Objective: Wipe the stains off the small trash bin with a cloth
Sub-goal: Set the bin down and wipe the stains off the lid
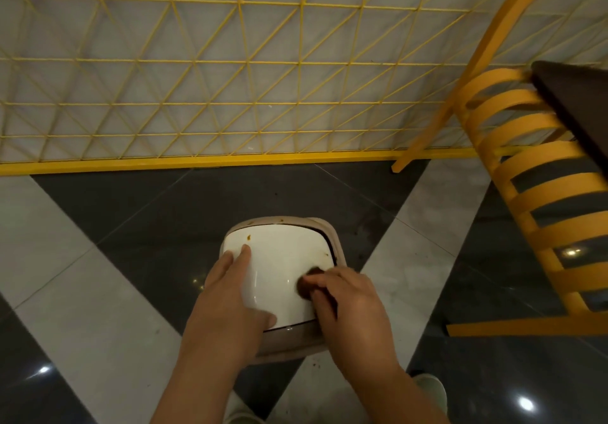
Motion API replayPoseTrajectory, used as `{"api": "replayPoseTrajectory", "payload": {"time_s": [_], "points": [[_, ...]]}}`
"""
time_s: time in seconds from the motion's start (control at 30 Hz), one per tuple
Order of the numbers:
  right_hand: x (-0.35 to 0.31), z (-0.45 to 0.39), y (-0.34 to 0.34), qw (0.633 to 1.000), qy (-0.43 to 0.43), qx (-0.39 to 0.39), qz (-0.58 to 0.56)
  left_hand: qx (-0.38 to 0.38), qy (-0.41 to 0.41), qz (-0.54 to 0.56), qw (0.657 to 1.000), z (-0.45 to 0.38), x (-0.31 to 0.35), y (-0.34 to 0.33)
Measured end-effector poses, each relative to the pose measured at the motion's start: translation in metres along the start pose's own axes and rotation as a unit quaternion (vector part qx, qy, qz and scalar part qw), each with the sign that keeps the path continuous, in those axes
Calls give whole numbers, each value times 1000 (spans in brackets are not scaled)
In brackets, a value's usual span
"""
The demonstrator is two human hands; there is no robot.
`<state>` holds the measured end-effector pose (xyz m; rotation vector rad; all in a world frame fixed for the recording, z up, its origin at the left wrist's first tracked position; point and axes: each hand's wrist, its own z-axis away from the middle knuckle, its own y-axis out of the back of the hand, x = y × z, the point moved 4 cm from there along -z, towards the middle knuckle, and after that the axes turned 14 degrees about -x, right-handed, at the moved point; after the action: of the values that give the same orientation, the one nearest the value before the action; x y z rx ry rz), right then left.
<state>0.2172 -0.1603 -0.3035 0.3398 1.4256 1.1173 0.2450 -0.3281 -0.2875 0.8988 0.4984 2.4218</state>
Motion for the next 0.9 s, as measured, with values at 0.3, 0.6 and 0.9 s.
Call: {"api": "replayPoseTrajectory", "payload": {"time_s": [0.3,0.6,0.9], "points": [[8,45,-24,999,38,25,-5,46,34,-36,998,14,-4,5],[6,41,-8,998,37,35,-32,12,26,-52,998,11,-3,-4],[-20,-39,-1,996,77,8,36,33,27,-23,999,2,-8,-5]]}}
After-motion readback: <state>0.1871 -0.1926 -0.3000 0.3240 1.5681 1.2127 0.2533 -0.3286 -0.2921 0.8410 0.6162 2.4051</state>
